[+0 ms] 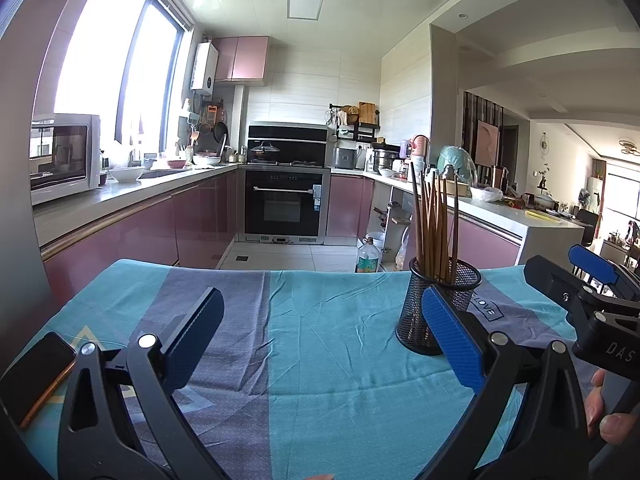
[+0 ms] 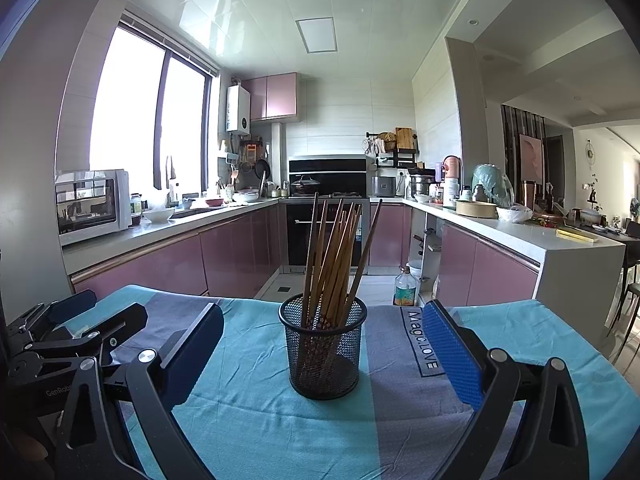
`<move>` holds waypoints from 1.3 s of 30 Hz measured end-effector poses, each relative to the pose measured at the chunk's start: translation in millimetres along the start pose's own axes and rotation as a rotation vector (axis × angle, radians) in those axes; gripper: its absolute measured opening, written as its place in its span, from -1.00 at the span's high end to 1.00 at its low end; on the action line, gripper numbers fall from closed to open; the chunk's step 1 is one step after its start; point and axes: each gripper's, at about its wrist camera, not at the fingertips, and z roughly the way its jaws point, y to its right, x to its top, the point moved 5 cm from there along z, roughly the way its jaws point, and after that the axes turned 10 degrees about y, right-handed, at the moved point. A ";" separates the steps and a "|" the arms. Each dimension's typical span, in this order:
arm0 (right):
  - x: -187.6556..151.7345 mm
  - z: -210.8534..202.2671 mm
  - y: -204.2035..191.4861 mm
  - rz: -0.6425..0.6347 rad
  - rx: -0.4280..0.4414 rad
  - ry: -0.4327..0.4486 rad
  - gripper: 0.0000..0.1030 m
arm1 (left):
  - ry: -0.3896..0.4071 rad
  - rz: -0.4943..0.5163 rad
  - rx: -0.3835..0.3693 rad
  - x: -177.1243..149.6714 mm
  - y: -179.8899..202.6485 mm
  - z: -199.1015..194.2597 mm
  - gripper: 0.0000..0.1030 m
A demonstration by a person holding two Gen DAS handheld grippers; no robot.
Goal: Organize utensils
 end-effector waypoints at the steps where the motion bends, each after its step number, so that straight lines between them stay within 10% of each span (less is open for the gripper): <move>1: -0.3 0.6 -0.1 0.001 0.001 -0.002 -0.87 | 0.000 0.001 0.002 0.0 0.1 0.0 -0.90; 39: -0.8 2.0 2.9 0.011 0.000 -0.001 -0.87 | -0.011 0.010 -0.011 -1.6 3.1 -0.3 -0.90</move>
